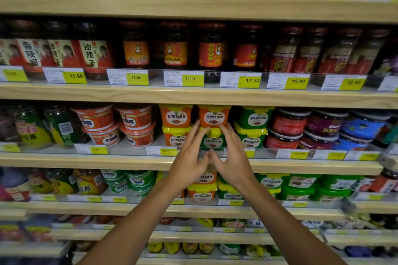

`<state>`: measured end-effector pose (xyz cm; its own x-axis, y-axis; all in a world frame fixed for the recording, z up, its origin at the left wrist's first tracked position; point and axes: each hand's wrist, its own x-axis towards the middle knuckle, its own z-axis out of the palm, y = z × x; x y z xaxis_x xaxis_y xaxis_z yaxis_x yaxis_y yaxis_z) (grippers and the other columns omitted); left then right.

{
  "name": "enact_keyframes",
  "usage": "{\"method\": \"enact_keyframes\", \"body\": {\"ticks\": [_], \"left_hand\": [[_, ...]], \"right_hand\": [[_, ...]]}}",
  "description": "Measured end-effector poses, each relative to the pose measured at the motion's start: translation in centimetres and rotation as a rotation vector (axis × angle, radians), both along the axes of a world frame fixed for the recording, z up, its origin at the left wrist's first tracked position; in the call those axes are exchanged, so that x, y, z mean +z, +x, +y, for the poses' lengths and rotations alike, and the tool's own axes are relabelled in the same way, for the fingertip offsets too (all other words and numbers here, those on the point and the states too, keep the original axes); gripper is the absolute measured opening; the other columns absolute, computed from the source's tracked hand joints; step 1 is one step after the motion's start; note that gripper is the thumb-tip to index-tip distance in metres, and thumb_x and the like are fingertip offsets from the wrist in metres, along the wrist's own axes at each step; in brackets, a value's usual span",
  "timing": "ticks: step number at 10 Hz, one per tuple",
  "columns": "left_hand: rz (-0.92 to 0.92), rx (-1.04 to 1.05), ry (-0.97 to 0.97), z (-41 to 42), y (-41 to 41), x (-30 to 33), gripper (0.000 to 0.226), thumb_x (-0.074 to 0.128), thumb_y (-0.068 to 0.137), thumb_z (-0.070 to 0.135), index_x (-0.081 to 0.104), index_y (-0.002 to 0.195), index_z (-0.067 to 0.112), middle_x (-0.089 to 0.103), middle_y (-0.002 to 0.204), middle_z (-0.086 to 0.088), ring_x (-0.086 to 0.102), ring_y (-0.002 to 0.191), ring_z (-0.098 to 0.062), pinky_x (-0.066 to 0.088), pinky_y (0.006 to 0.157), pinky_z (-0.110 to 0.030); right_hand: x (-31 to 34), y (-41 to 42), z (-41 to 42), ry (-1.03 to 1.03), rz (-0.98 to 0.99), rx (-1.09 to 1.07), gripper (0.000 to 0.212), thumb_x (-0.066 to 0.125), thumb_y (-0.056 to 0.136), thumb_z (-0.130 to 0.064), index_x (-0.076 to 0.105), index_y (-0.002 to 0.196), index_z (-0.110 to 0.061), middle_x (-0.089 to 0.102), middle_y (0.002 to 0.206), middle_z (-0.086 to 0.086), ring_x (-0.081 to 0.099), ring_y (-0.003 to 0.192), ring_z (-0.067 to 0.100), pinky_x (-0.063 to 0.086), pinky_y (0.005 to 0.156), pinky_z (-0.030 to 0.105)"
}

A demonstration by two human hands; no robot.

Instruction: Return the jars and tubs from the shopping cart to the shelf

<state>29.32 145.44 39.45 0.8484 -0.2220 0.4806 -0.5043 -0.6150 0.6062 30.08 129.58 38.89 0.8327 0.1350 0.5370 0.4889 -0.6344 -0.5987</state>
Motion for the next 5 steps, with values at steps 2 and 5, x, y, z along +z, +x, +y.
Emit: {"method": "enact_keyframes", "body": {"ticks": [2,5], "left_hand": [[-0.008,-0.003,0.033,0.1,0.1,-0.2,0.064,0.058,0.1,0.02,0.029,0.155,0.036,-0.003,0.168,0.02,0.005,0.154,0.0,0.024,0.118,-0.027],[-0.135,0.061,0.082,3.2,-3.6,3.6,0.053,0.056,0.1,0.018,0.041,0.15,0.027,0.031,0.159,0.016,0.034,0.144,0.0,0.029,0.107,-0.008]], "right_hand": [[-0.3,-0.1,-0.4,-0.005,0.013,0.034,0.079,0.064,0.097,-0.033,0.018,0.161,-0.029,0.014,0.169,-0.005,0.011,0.155,0.01,0.018,0.121,0.028],[2.6,-2.0,-2.5,-0.104,-0.063,0.101,0.07,0.063,0.098,-0.029,0.027,0.158,-0.028,0.02,0.159,-0.023,0.013,0.146,-0.009,0.014,0.116,0.012]]}}
